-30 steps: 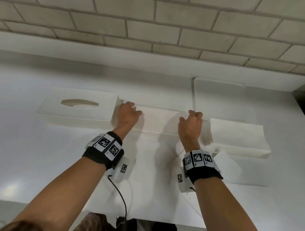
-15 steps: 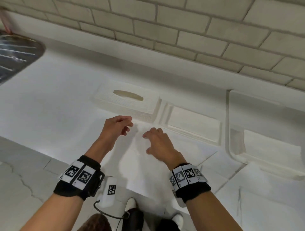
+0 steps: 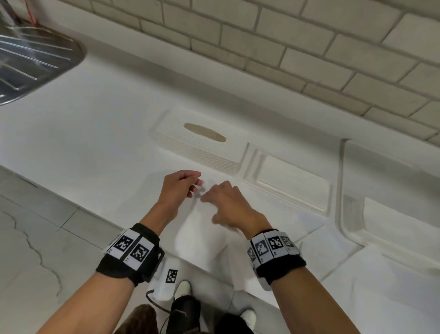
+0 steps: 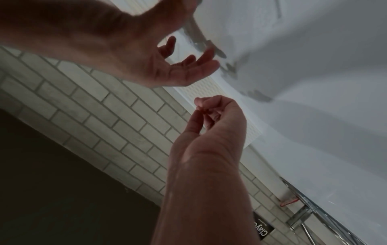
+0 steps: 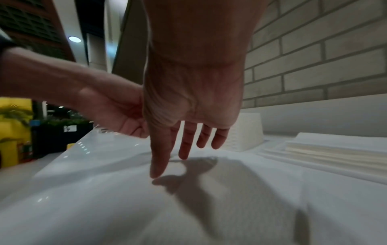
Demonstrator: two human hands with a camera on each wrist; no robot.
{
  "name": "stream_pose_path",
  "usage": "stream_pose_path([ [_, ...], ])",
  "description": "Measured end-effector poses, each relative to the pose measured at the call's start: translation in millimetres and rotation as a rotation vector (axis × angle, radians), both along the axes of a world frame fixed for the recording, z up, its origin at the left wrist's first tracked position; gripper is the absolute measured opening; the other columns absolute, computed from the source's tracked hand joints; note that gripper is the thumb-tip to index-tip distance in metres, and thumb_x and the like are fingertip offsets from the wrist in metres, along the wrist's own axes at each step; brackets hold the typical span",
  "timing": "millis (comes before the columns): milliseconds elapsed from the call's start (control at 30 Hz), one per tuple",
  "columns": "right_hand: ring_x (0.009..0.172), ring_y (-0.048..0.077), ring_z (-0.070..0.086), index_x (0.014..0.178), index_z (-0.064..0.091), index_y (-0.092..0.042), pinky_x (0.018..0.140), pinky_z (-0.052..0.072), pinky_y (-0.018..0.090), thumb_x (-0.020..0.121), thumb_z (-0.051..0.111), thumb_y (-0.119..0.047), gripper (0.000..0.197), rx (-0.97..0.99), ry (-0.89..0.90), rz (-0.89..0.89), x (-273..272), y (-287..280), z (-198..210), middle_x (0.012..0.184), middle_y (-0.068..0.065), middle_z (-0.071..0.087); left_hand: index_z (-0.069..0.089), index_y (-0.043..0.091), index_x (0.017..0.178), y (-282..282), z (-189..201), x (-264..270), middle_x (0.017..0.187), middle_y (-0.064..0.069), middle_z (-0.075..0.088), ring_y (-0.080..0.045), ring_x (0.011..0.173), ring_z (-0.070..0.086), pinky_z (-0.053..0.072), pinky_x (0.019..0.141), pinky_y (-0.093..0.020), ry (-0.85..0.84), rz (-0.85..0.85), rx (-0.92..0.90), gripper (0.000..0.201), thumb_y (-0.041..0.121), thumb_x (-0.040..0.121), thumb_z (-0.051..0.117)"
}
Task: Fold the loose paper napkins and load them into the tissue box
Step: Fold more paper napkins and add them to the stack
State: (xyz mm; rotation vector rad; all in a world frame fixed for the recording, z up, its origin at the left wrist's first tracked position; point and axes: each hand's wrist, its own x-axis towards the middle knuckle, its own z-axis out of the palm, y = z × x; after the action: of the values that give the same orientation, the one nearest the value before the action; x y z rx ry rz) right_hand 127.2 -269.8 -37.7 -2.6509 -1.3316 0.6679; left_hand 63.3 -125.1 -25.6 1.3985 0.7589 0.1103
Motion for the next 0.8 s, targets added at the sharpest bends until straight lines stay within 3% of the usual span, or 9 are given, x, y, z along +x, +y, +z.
stream_pose_path([
  [167,0.115,0.025,0.039,0.117,0.063,-0.027,0.092,0.029,0.035,0.079,0.070,-0.021,0.039,-0.025,-0.036,-0.001,-4.3,-2.5,-2.8,0.116,-0.002,0.056,0.070,0.009,0.101,0.8,-1.5,0.5,0.085,-0.006,0.071,-0.015,0.068,0.058,0.045,0.061,-0.024,-0.004,-0.007,0.008,0.016,0.006,0.093,0.057],
  [300,0.122,0.023,0.036,0.100,0.062,-0.023,0.113,0.016,0.050,0.081,0.067,-0.017,0.021,-0.008,-0.046,-0.007,-6.3,-4.1,-1.3,0.112,-0.004,0.055,0.071,0.011,0.104,-3.0,-6.5,0.0,0.089,-0.003,0.072,-0.014,0.074,0.059,0.046,0.065,-0.022,0.020,-0.044,0.034,0.017,0.010,0.093,0.058],
  [367,0.121,0.021,0.039,0.102,0.056,-0.023,0.116,-0.001,0.061,0.080,0.063,-0.006,0.028,0.034,-0.049,-0.042,-9.1,-4.1,-0.8,0.100,-0.006,0.056,0.071,0.012,0.105,-3.8,-9.5,0.2,0.090,-0.002,0.072,-0.015,0.078,0.060,0.046,0.066,-0.022,0.019,-0.064,0.045,0.018,0.011,0.093,0.058],
  [467,0.123,0.018,0.041,0.120,0.056,-0.024,0.117,-0.008,0.061,0.085,0.061,-0.008,0.039,0.163,-0.010,-0.115,-5.5,-6.2,8.4,0.111,-0.003,0.063,0.073,0.014,0.099,-2.8,-13.6,0.5,0.090,-0.003,0.073,-0.018,0.082,0.062,0.047,0.071,-0.023,-0.004,-0.025,0.014,0.017,0.022,0.094,0.058],
  [533,0.121,0.021,0.044,0.120,0.062,-0.020,0.119,0.005,0.056,0.089,0.060,-0.015,0.031,0.274,-0.028,-0.175,3.1,-6.1,19.6,0.114,0.001,0.064,0.073,0.014,0.098,-0.4,-16.3,1.0,0.094,-0.004,0.073,-0.018,0.084,0.063,0.047,0.076,-0.026,-0.008,0.039,-0.037,0.031,0.038,0.096,0.053],
  [567,0.114,0.023,0.049,0.113,0.067,-0.017,0.116,0.020,0.052,0.090,0.060,-0.015,0.024,0.394,-0.023,-0.242,7.4,-6.1,26.9,0.109,0.003,0.065,0.072,0.013,0.099,0.7,-16.9,1.7,0.094,-0.004,0.072,-0.018,0.084,0.063,0.047,0.076,-0.027,-0.024,0.075,-0.086,0.040,0.046,0.097,0.048],
  [633,0.095,0.020,0.059,0.097,0.070,-0.015,0.092,0.046,0.038,0.088,0.063,-0.012,0.011,0.730,0.108,-0.463,15.7,-9.4,45.8,0.096,0.002,0.066,0.067,0.011,0.104,0.3,-12.7,3.6,0.092,-0.003,0.069,-0.019,0.083,0.063,0.049,0.073,-0.029,-0.122,0.125,-0.244,0.056,0.057,0.097,0.037],
  [700,0.086,0.014,0.064,0.098,0.067,-0.016,0.078,0.052,0.029,0.089,0.064,-0.011,0.011,0.950,0.337,-0.660,20.7,-15.0,64.6,0.093,-0.002,0.068,0.063,0.009,0.115,-3.9,-3.5,6.8,0.100,-0.005,0.068,-0.021,0.088,0.064,0.052,0.076,-0.031,-0.228,0.082,-0.333,0.064,0.062,0.095,0.033],
  [800,0.095,0.021,0.070,0.113,0.065,-0.011,0.082,0.057,0.033,0.090,0.065,-0.013,0.023,1.019,0.600,-0.784,24.6,-23.1,71.0,0.105,0.005,0.073,0.061,0.018,0.125,-19.3,11.2,12.7,0.123,-0.004,0.068,-0.021,0.109,0.065,0.054,0.090,-0.034,-0.313,-0.138,-0.234,0.055,0.059,0.091,0.046],
])
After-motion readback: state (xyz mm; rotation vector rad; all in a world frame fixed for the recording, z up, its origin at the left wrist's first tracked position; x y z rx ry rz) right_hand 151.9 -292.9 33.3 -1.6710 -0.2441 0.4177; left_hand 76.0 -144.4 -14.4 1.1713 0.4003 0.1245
